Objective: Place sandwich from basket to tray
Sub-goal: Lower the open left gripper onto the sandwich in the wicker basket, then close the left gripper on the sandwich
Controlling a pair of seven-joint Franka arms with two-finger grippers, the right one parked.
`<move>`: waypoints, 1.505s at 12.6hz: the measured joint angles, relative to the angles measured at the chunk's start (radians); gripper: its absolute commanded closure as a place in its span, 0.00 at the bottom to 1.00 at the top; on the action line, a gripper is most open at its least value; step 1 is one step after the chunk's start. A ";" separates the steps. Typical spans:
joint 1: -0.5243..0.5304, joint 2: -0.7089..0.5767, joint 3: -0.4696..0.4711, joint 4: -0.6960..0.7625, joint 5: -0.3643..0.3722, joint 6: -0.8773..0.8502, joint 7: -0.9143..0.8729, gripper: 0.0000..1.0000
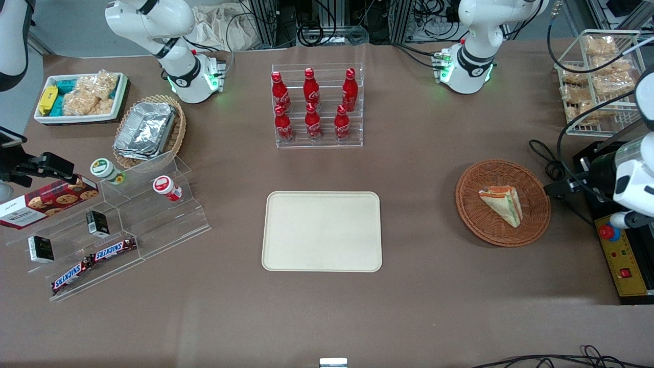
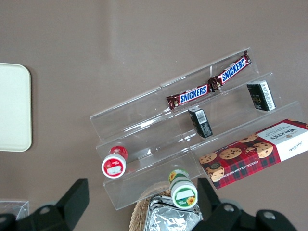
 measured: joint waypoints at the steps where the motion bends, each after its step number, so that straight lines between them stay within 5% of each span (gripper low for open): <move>1: 0.000 0.002 -0.001 -0.051 0.000 0.057 -0.081 0.01; 8: 0.021 0.016 0.018 -0.473 -0.001 0.569 -0.243 0.01; 13: 0.021 0.061 0.018 -0.588 -0.002 0.718 -0.264 0.02; 14: 0.021 0.074 0.018 -0.589 -0.002 0.720 -0.266 0.22; 15: 0.021 0.085 0.018 -0.589 -0.003 0.722 -0.272 0.74; 16: 0.021 0.091 0.018 -0.589 -0.003 0.725 -0.285 1.00; 19: 0.021 0.091 0.016 -0.581 -0.003 0.727 -0.310 1.00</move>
